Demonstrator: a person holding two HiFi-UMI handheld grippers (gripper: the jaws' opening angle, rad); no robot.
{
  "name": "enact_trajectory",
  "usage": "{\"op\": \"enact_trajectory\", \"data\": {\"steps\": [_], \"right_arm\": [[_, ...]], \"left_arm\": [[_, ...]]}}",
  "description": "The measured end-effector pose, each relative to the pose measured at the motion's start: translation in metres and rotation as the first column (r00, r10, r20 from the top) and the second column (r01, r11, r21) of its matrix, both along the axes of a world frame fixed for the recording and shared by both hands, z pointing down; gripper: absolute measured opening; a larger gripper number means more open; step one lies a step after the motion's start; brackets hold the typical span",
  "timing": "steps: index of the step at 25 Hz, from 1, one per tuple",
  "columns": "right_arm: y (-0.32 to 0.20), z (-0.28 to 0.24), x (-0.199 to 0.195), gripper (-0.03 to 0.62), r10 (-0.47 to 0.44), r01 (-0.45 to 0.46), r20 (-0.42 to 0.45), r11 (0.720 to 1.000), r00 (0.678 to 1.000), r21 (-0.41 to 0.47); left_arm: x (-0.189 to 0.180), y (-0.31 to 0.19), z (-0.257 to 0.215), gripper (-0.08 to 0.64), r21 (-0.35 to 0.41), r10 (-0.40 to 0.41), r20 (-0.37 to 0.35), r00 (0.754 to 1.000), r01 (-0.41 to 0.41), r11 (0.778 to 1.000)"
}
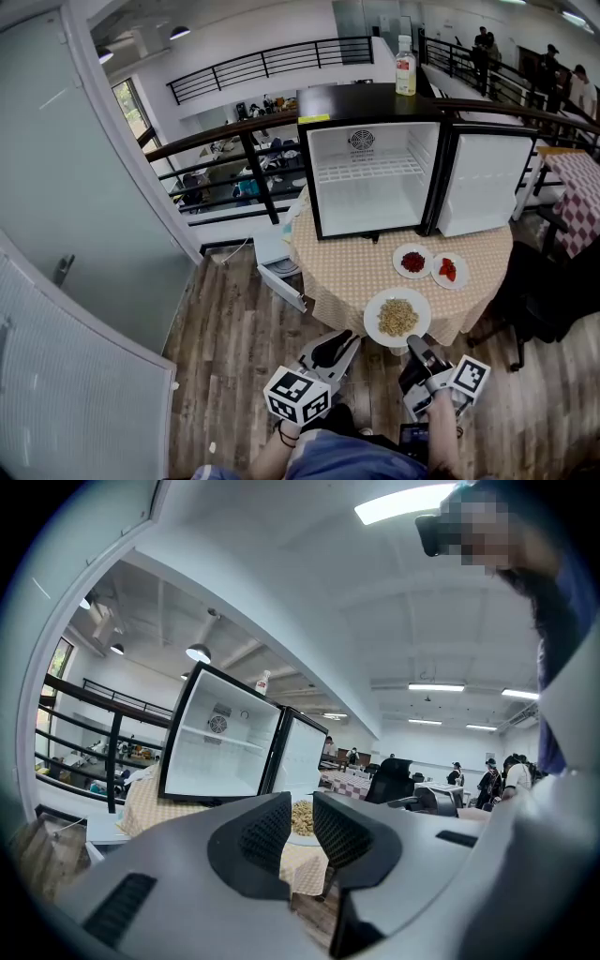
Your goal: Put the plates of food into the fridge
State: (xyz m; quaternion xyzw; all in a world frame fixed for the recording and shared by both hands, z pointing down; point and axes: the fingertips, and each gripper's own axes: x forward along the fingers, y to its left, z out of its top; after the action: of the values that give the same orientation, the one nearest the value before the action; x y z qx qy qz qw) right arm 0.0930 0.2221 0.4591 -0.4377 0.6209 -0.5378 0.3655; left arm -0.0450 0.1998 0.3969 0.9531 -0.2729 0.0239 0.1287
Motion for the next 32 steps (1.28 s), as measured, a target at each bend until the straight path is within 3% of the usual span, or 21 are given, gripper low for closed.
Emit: {"op": "enact_trajectory", "data": {"steps": [11,19,32], "right_arm": [[-0.041,0.025,0.02,0.032,0.047,-0.046,0.004,0.997,0.999,-0.055],[-0.121,0.022,0.025,0.032,0.088,-0.087,0.01,0.993,0.996,-0.08],[-0.249,0.032,-0.003,0.032,0.071,-0.071,-0.007,0.989,0.997,-0.13]], "left_arm": [[0.011,-0.054,0.02,0.069,-0.041,0.025,0.012,1.0,-0.024,0.999],[0.026,-0.14,0.019,0.069,-0.044,0.1,0.009,0.995,-0.099,0.994],[-0.003,-0.273,0.021,0.069,-0.056,0.088,-0.013,0.996,-0.088,0.995]]}}
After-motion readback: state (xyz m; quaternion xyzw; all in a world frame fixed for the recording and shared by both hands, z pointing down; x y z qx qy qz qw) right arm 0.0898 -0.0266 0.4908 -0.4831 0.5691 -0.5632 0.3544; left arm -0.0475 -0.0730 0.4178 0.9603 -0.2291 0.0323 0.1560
